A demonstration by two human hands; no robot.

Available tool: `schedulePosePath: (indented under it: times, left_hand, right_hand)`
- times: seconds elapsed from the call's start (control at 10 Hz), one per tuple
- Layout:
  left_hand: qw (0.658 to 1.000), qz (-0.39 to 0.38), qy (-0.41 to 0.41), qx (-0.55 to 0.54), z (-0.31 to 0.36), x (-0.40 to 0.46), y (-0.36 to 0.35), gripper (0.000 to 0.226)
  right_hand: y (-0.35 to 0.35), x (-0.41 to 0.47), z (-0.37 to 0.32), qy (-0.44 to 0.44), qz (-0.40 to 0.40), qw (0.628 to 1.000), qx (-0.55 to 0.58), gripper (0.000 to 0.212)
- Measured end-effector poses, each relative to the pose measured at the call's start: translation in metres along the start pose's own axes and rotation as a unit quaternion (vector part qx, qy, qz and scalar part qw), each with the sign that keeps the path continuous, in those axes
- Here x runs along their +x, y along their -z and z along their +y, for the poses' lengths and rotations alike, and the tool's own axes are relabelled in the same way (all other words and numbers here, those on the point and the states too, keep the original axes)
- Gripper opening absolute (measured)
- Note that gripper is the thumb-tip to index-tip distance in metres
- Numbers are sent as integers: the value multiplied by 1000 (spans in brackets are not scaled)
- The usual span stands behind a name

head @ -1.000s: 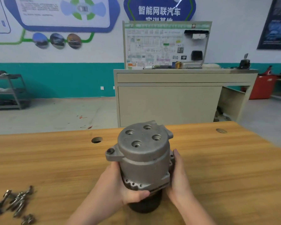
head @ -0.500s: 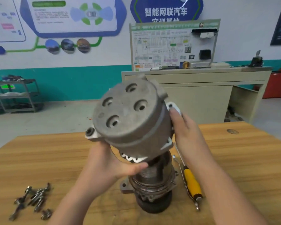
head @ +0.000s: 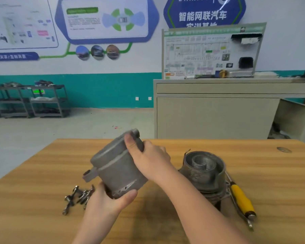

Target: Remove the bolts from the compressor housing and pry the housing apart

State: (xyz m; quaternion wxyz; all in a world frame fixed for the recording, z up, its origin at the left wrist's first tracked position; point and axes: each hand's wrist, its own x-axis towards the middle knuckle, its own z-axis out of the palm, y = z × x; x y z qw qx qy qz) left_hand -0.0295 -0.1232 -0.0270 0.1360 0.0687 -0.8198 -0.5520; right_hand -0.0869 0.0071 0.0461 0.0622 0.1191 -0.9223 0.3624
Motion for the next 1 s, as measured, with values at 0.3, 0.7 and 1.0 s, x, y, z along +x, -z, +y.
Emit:
schedulePosePath:
  times: [0.3,0.7,1.0]
  left_hand:
    - [883,-273,266,-273,3,-8,3,98]
    - [953,-165,218,-132,-4,24,31,31]
    - [994,-14,112,-5,-24,30,23,60]
  right_hand:
    - [22,32,-25,2,-204,946,-252,58]
    - [-16,63,6,-85,-279,909,-297,39]
    - [101,-37,-24,228,97,947,207,18]
